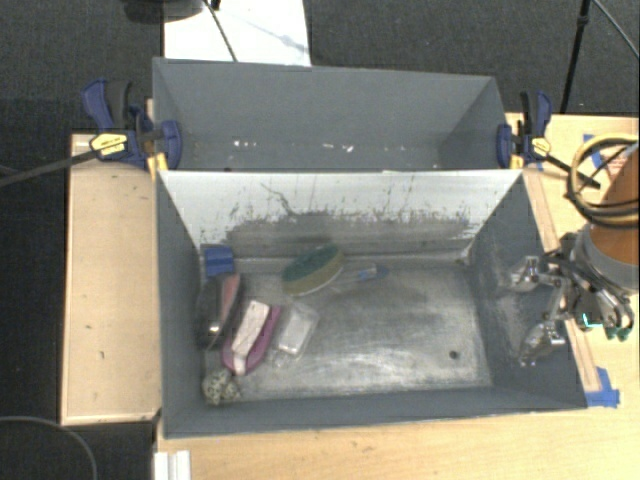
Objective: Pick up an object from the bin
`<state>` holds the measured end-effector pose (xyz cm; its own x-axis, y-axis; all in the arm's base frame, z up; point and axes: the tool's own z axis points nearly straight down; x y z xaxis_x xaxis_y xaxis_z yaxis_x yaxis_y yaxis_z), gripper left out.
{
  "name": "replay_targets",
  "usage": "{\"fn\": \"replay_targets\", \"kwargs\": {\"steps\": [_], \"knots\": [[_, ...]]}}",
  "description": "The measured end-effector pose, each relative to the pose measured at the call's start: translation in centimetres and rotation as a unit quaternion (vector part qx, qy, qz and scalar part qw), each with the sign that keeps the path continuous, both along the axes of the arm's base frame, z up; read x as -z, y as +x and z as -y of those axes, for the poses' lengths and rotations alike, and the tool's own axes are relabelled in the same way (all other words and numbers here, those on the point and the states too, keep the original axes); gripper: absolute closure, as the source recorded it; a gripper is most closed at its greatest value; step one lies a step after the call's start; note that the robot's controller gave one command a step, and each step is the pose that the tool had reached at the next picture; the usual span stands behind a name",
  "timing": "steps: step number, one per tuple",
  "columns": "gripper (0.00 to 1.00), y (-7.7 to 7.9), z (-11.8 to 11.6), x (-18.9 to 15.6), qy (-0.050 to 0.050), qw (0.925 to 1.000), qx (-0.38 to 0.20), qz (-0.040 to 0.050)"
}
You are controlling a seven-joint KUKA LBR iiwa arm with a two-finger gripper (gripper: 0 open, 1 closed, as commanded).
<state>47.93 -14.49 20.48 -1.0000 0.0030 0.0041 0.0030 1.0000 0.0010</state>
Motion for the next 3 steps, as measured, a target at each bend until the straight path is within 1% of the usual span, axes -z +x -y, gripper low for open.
{"fn": "replay_targets", "kwargs": {"steps": [1, 2, 3], "knots": [[0.0, 2.7, -13.4, 8.1, 0.002, 0.9954, -0.096, 0.0013], [0.0, 1.5, -9.6, 7.9, 0.0, 0.9977, -0.068, 0.0006], [0.0, 8.4, -7.7, 5.0, -0.001, 0.9998, -0.021, 0.0067]]}}
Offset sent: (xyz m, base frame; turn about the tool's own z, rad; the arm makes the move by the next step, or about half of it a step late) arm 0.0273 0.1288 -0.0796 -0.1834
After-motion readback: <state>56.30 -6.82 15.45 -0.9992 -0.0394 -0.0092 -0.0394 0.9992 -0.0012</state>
